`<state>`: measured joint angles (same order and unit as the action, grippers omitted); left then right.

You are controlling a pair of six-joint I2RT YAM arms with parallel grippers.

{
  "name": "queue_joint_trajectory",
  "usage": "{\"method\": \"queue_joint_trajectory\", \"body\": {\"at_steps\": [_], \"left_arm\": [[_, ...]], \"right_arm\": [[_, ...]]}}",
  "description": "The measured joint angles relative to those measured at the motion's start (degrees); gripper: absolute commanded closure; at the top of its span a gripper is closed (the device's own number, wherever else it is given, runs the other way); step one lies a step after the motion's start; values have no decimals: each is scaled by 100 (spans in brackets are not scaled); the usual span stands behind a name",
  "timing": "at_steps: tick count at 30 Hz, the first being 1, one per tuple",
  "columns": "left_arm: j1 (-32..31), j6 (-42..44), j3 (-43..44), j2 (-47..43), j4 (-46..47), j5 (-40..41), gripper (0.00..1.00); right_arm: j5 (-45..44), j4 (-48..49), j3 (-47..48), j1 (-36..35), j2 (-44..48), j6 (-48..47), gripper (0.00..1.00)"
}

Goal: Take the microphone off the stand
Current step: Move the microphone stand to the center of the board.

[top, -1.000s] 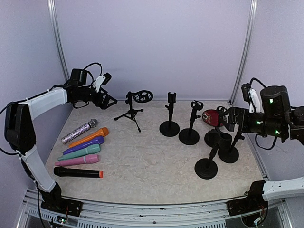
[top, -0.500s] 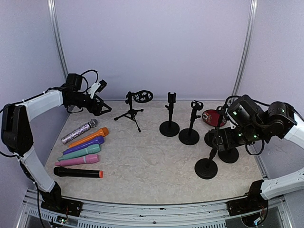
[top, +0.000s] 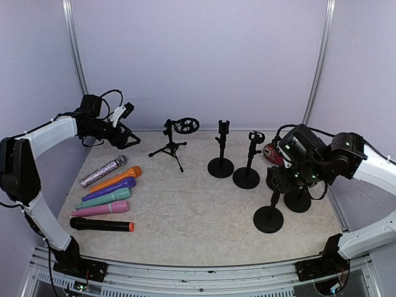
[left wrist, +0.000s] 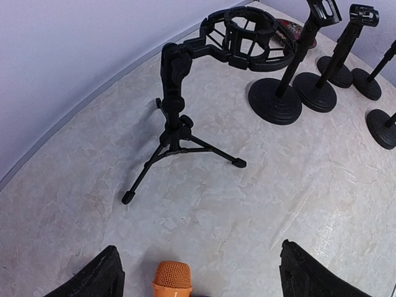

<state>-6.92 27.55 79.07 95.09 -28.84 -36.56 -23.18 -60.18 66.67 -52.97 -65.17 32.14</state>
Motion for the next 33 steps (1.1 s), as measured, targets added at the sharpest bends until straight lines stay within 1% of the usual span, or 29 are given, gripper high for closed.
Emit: {"method": "queue_joint_trajectory", "body": {"at_steps": [2, 3, 6, 9, 14, 18, 20, 23, 28, 33], "left_arm": [[11, -4, 17, -11, 4, -35, 16], [13, -9, 26, -11, 2, -55, 16], [13, -28, 66, -11, -13, -79, 16], [13, -39, 146, -11, -13, -96, 17], [20, -70, 188, -22, -4, -98, 19], [79, -138, 186, -50, -2, -98, 19], [114, -146, 164, -116, -2, -94, 19], [186, -151, 149, -232, -4, -96, 19], [380, -138, 103, -365, -9, -98, 19], [507, -111, 42, -404, -33, -101, 18]], "right_arm": [[31, 157, -28, 17, -2, -76, 99], [44, 264, -48, 28, -2, -114, 100], [103, 739, -131, 37, 9, -245, 100], [328, 1469, -260, 44, -55, -367, 100], [826, 3222, -509, 44, -531, -557, 100], [1150, 4618, -448, 35, -1290, -745, 100], [1237, 5101, -133, 4, -1856, -931, 100], [1185, 5611, 636, -87, -2861, -1366, 100], [874, 5925, 1934, -203, -4172, -2181, 100], [754, 5908, 3027, -264, -5003, -2570, 100]]}}
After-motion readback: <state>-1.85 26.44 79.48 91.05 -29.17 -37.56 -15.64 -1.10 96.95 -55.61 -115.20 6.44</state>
